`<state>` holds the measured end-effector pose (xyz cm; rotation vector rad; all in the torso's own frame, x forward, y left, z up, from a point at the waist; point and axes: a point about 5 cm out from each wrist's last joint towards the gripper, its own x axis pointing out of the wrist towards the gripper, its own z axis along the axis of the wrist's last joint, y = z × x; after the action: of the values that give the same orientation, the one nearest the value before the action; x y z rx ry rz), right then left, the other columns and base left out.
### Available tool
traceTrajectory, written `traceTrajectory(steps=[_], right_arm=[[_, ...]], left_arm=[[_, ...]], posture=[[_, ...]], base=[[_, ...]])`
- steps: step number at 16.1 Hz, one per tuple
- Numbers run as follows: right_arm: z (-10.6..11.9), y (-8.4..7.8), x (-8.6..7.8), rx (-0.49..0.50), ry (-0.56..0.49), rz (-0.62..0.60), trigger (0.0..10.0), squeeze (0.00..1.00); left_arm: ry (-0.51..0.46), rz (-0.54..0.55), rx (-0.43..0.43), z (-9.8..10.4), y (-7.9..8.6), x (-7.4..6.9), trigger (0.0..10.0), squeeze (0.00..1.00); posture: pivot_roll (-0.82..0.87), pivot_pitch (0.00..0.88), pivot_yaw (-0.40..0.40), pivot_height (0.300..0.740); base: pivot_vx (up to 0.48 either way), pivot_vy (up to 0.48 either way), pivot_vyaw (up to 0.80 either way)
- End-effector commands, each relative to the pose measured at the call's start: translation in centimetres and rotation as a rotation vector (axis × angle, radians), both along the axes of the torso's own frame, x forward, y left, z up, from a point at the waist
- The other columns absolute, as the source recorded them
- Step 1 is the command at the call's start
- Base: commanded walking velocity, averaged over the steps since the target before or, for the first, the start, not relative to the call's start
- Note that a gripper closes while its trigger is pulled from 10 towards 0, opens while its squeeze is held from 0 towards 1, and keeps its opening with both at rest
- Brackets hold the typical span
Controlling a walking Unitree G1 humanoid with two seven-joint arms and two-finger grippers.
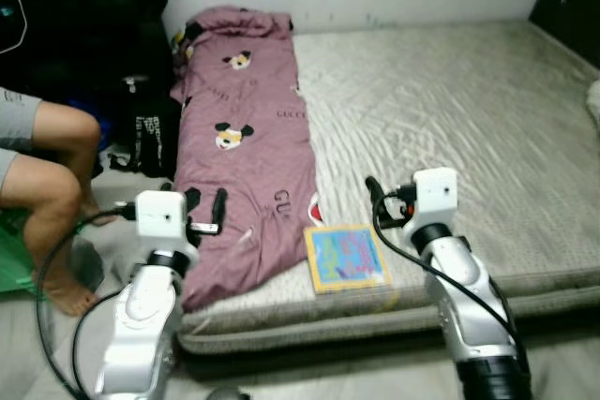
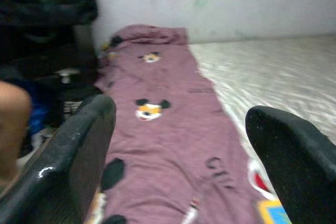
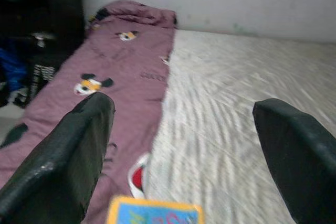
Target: Clean up the room
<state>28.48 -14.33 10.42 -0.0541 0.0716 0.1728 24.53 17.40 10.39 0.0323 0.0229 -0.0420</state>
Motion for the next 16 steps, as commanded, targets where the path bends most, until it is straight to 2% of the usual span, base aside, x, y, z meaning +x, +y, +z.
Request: traceTrajectory(steps=[1,6,10,16], right_arm=[[0.80,0.89,0.32,0.008,-0.032,0.024,10.0,0.00],[0.76,0.92,0.33,0.005,-0.032,0.028,10.0,0.00],[0.72,0.89,0.35,0.003,-0.030,0.028,10.0,0.00],[0.65,0.92,0.43,0.005,-0.025,0.029,10.0,0.00]], left_arm=[[-0.001,0.017,0.004,0.09,0.59,0.06,10.0,0.00],[-0.007,0.018,0.012,0.17,0.53,0.03,10.0,0.00],[-0.006,0.019,0.019,0.14,0.47,0.06,10.0,0.00],[-0.006,0.018,0.016,0.09,0.45,0.14,10.0,0.00]], posture=[[-0.08,0.000,-0.022,0.740],[-0.08,0.000,-0.022,0.740],[-0.07,0.000,-0.022,0.740],[-0.07,0.000,-0.027,0.740]], base=[[0.270,0.000,0.00],[0.000,0.000,0.00],[0.000,0.000,0.73],[0.000,-0.046,0.00]])
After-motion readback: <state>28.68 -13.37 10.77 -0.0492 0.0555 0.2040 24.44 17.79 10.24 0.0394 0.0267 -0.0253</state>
